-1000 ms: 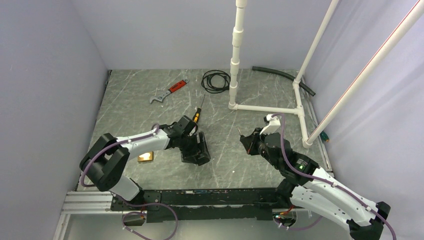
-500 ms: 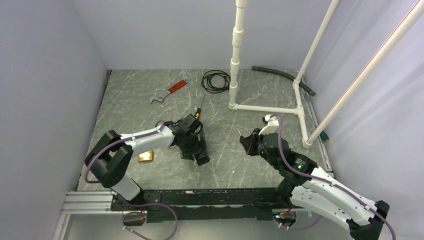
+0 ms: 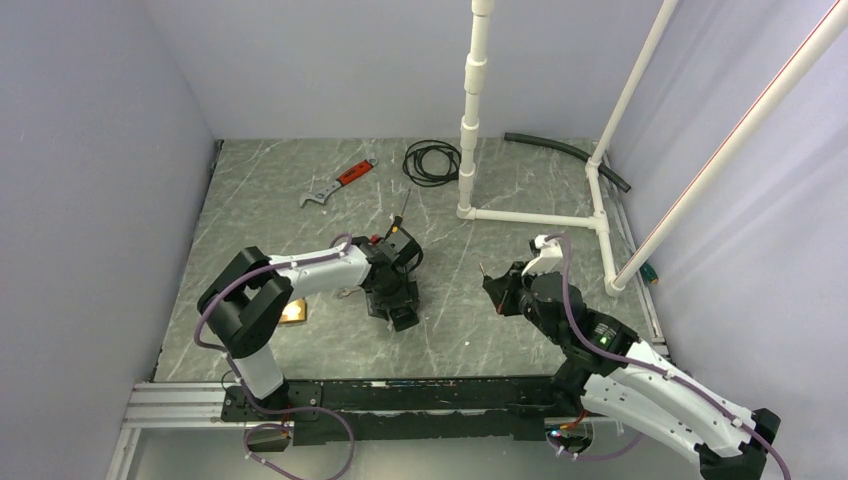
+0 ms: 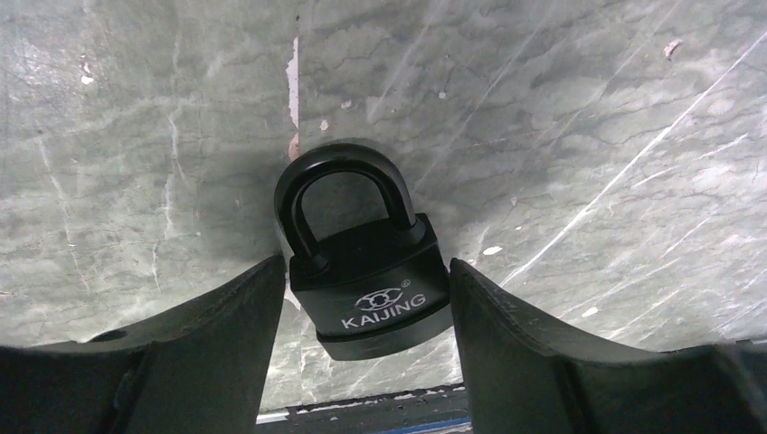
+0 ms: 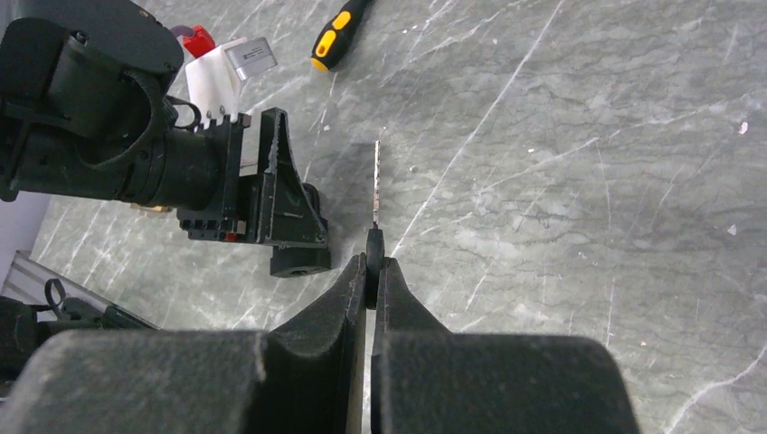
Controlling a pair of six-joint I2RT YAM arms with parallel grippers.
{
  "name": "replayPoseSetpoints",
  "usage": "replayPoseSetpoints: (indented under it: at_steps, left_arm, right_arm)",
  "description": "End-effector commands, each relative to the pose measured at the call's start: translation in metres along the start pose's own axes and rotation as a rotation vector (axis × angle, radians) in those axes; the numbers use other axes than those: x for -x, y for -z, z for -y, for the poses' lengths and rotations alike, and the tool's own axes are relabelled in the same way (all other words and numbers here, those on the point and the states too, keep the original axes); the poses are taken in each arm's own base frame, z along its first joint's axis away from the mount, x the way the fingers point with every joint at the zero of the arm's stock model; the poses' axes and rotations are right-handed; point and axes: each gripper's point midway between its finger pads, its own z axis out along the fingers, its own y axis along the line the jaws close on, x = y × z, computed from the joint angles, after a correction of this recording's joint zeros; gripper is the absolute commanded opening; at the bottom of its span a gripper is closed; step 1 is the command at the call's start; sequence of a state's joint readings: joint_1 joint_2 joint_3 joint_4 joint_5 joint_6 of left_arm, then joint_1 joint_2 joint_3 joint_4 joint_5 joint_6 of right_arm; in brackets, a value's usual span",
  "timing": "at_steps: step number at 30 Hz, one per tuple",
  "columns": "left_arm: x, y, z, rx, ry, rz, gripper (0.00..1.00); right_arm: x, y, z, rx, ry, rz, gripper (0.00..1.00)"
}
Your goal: Unlock with the key
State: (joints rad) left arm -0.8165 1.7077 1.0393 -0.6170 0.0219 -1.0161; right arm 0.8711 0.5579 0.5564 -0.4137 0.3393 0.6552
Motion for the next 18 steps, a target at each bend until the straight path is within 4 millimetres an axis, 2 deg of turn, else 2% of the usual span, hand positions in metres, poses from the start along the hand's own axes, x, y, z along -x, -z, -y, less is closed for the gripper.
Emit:
replayPoseSetpoints:
  at_steps: [1, 13, 18]
  left_arm:
    - [0.001, -0.006, 0.008, 0.017, 0.012, 0.005, 0.69]
    - [0.002, -0.015, 0.011, 0.062, -0.003, 0.015, 0.61]
    - [0.001, -0.016, 0.011, 0.059, 0.001, 0.019, 0.46]
  right_arm:
    - [0.003, 0.002, 0.005, -0.012, 0.003, 0.027, 0.0]
    - [-0.002, 0.005, 0.008, 0.001, -0.005, 0.029, 0.0]
    - [-0.004, 0.005, 0.008, 0.006, -0.006, 0.026, 0.0]
